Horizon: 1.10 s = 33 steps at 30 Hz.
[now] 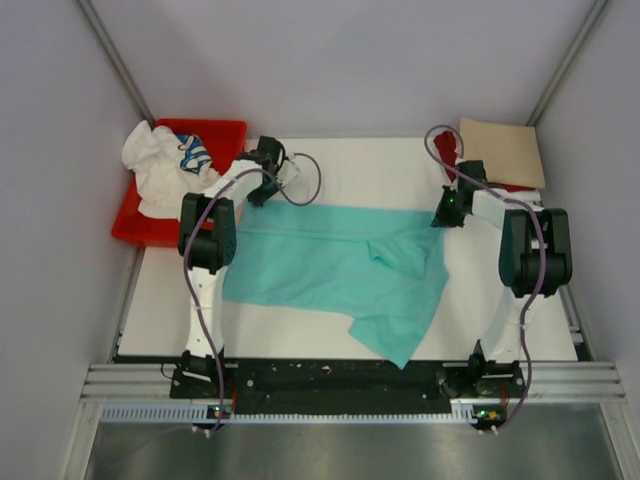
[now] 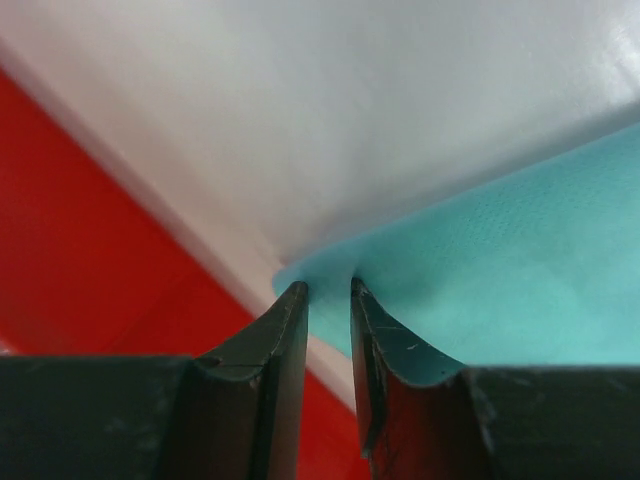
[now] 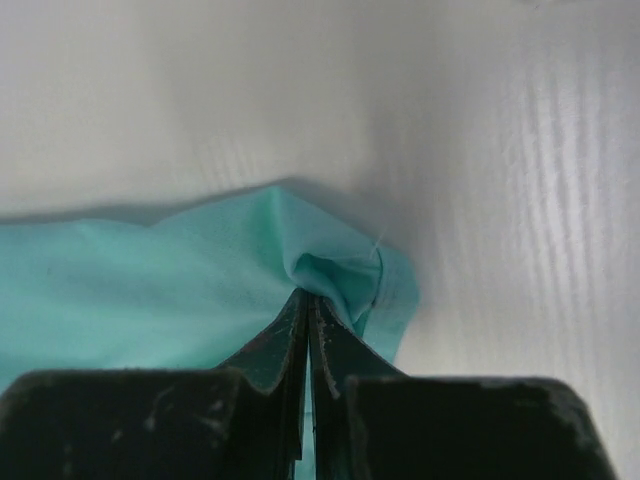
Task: Fold and stack the t-shirts
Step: Fold the flattened tshirt in 1/3 of the way
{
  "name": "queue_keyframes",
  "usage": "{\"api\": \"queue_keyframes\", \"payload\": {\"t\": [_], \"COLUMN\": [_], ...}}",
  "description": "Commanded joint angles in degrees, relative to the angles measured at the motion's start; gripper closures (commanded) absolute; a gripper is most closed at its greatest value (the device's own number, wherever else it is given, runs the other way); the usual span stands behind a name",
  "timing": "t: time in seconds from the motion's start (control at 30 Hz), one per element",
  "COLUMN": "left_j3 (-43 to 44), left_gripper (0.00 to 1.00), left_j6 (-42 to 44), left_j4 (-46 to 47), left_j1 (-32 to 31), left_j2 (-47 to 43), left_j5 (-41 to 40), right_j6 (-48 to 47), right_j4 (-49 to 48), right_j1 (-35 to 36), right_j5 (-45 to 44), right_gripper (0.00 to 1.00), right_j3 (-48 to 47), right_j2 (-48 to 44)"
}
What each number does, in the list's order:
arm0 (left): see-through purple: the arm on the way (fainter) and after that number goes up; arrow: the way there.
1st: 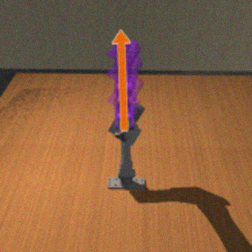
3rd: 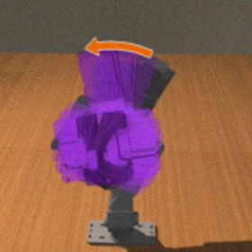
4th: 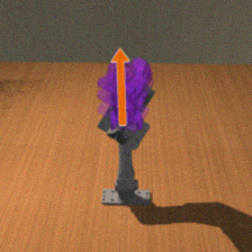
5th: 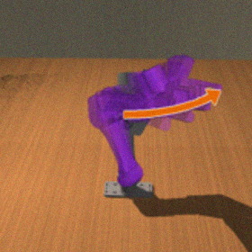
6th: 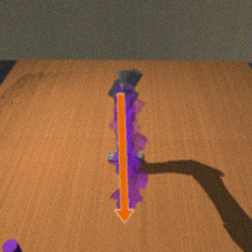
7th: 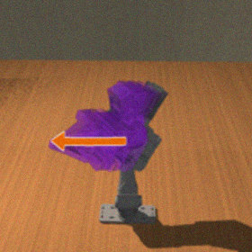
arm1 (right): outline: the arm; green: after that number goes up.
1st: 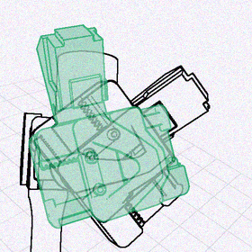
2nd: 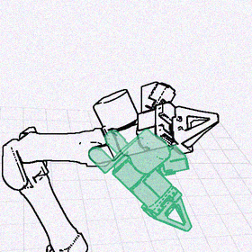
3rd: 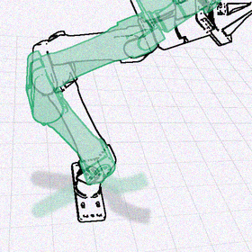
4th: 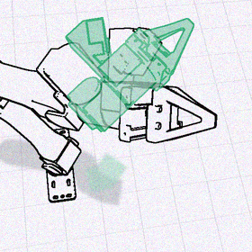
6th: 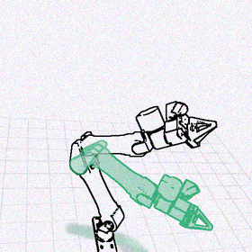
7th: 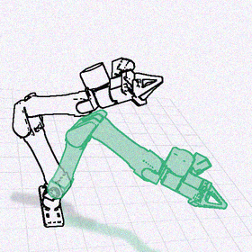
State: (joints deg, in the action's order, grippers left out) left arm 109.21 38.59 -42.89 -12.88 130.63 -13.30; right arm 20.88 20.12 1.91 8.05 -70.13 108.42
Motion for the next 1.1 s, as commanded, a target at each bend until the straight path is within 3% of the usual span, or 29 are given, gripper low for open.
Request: {"api": "queue_keyframes", "payload": {"t": [0.0, 0.2, 0.37, 0.47, 0.53, 0.63, 0.77, 0.93, 1.07], "left_j3": [-1.36, -1.72, -1.10, -1.10, -2.15, -5.57, -12.86, -30.94, -43.97], "left_gripper": [0.72, 0.71, 0.68, 0.60, 0.53, 0.46, 0.43, 0.43, 0.41], "left_j6": [-3.52, -6.07, -6.24, -6.16, -5.02, -2.56, 2.00, 13.94, 23.36], "left_j4": [1.58, 2.55, 2.90, 3.08, 3.17, 2.99, 0.98, -6.75, -12.99], "left_j1": [0.40, 1.72, 1.81, 1.81, 1.72, 1.20, 0.93, 1.02, 1.02], "left_j2": [1.03, 1.91, 0.86, -3.26, -7.91, -15.29, -28.63, -44.29, -52.40], "left_j5": [-4.54, -6.21, -6.83, -3.85, 0.19, 6.42, 16.43, 24.37, 27.36], "right_j6": [-0.58, -1.98, -5.85, -8.31, -10.76, -19.97, -38.85, -61.01, -68.33], "right_j4": [0.18, 3.87, 10.45, 11.52, 11.17, 10.29, 10.47, 12.66, 16.51], "right_j1": [-1.65, -3.58, -3.85, -3.15, -2.27, 4.04, 13.44, 26.45, 32.09], "right_j5": [-3.05, -5.68, -4.46, -2.70, -2.43, -1.12, 5.81, 16.28, 20.42], "right_gripper": [1.00, 1.00, 1.00, 0.99, 0.89, 0.72, 0.51, 0.37, 0.32], "right_j3": [-2.63, -10.01, -22.66, -25.50, -24.71, -21.29, -11.82, 8.30, 21.06], "right_j2": [2.75, 6.71, 11.99, 7.79, 2.35, -7.31, -20.06, -38.87, -50.04]}}
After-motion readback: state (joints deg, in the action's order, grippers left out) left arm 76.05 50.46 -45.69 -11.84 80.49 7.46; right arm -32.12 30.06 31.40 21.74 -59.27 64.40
